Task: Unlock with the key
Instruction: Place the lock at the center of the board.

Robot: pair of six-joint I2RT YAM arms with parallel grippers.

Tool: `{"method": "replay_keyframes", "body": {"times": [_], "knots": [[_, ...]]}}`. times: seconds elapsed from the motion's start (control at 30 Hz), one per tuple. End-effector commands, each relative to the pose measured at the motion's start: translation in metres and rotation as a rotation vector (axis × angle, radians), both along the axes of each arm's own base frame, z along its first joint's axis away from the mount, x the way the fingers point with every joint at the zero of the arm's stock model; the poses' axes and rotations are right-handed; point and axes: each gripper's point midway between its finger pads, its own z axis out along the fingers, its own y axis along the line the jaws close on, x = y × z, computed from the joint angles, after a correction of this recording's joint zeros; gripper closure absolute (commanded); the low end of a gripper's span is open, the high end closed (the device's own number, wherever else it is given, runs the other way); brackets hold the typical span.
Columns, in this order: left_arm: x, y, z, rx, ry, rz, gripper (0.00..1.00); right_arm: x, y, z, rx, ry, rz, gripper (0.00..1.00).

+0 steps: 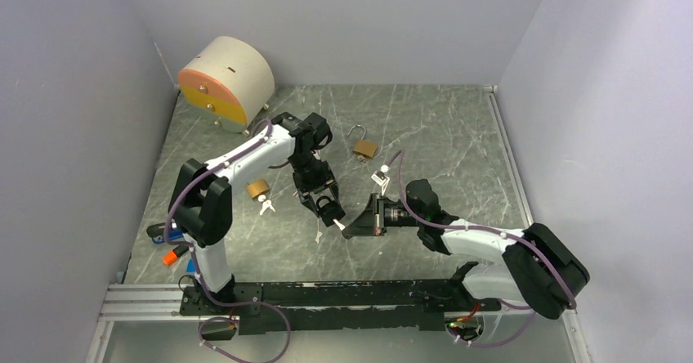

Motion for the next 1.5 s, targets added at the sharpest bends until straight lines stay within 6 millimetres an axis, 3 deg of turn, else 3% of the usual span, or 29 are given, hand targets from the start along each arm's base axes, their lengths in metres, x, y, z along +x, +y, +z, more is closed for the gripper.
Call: {"method": "replay_keyframes", "body": {"times": [0.0,0.23,0.67,0.8,1.13,1.47], "knots": [[-0.004,-0.003,0.026,-0.067,-0.025,0.039,0.97,0.006,0.008,0.015,0.063,-0.034,0.006,1.00],[-0.005,-0.005,0.026,-0.091,-0.041,0.052,0.98,0.014,0.015,0.020,0.076,0.028,-0.009,1.00],[0.005,-0.008,0.024,-0.097,-0.080,0.137,0.97,0.031,0.028,0.023,0.067,0.354,-0.081,1.00],[0.002,-0.011,0.023,-0.111,-0.058,0.152,0.97,0.041,0.030,0.026,0.036,0.331,-0.131,1.00],[-0.001,-0.009,0.026,-0.085,-0.019,0.205,0.98,0.069,0.017,0.001,-0.165,0.228,-0.301,1.00],[0.001,-0.021,0.033,-0.144,0.006,0.207,0.97,0.084,0.020,-0.009,-0.246,0.137,-0.300,1.00]]}}
